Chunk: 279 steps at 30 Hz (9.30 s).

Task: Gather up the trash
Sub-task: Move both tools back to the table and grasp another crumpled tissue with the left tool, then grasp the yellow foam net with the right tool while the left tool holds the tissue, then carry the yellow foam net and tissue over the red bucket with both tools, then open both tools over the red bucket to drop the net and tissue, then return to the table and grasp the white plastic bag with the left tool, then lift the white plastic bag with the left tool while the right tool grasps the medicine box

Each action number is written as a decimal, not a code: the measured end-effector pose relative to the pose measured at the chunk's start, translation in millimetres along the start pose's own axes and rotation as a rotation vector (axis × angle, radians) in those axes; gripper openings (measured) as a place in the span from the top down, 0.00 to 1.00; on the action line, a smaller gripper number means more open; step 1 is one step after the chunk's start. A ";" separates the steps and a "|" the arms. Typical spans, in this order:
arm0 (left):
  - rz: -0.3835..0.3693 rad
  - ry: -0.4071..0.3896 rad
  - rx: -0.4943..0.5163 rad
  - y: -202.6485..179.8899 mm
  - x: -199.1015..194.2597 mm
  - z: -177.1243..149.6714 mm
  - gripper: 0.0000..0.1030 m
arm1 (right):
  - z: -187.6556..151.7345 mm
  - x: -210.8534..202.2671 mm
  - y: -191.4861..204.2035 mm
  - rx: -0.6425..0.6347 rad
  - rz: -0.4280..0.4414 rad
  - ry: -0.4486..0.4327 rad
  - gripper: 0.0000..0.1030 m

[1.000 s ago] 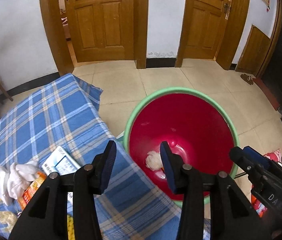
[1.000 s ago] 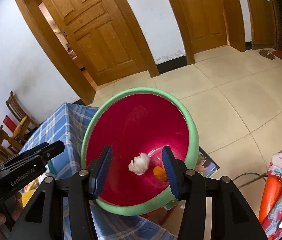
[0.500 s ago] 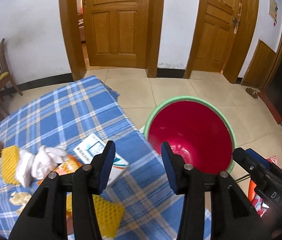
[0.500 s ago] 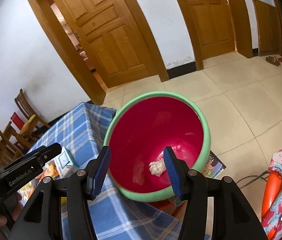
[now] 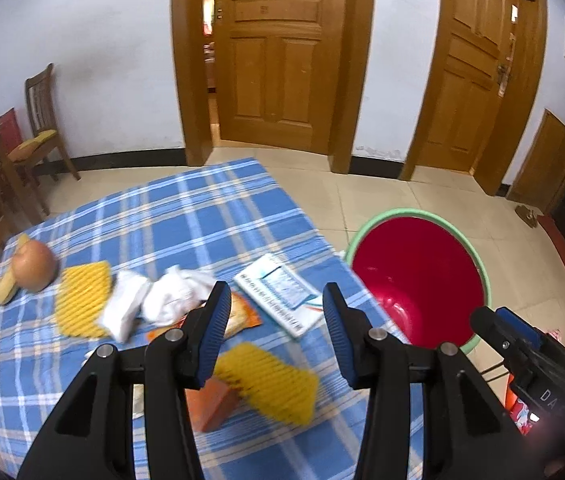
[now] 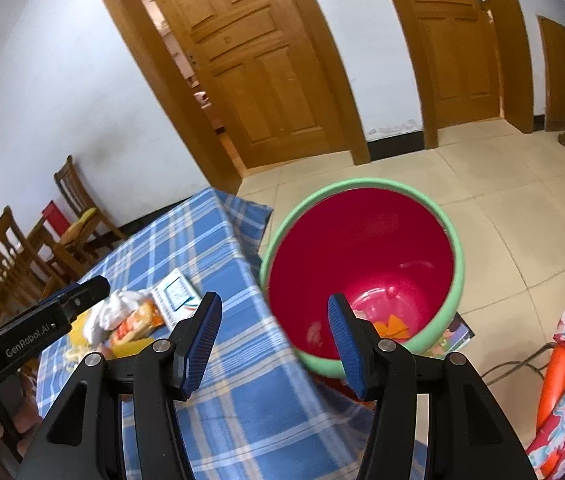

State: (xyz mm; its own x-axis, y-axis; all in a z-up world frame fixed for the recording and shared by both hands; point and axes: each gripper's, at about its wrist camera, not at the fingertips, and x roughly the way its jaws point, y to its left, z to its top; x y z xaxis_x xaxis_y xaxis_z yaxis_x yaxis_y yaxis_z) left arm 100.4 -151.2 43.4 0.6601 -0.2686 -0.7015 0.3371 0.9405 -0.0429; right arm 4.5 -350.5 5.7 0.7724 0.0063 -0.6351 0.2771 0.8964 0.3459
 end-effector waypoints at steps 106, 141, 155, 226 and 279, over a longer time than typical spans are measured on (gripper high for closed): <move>-0.126 0.018 -0.057 44.5 -29.5 -30.9 0.77 | -23.5 14.5 70.1 -0.219 0.011 0.033 0.91; -0.144 0.167 0.178 -101.4 86.9 11.0 0.77 | 18.4 59.4 -82.6 0.033 -0.131 0.061 0.88; -0.147 0.218 0.193 -119.6 117.9 7.7 0.77 | 18.1 59.0 -94.6 0.066 -0.142 0.064 0.52; 0.153 0.135 -0.156 136.2 52.1 -14.9 0.49 | 0.1 92.5 70.6 -0.214 0.040 0.201 0.31; -0.065 0.068 -0.146 118.4 24.3 -16.6 0.68 | -10.1 105.9 80.4 -0.251 0.091 0.231 0.42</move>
State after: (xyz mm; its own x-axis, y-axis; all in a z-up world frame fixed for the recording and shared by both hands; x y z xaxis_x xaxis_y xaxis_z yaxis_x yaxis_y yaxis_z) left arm 145.2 -42.9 9.5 0.5918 -0.3200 -0.7399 0.2737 0.9431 -0.1889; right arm 102.8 -273.3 -40.7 0.6300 0.1651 -0.7588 0.0418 0.9685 0.2454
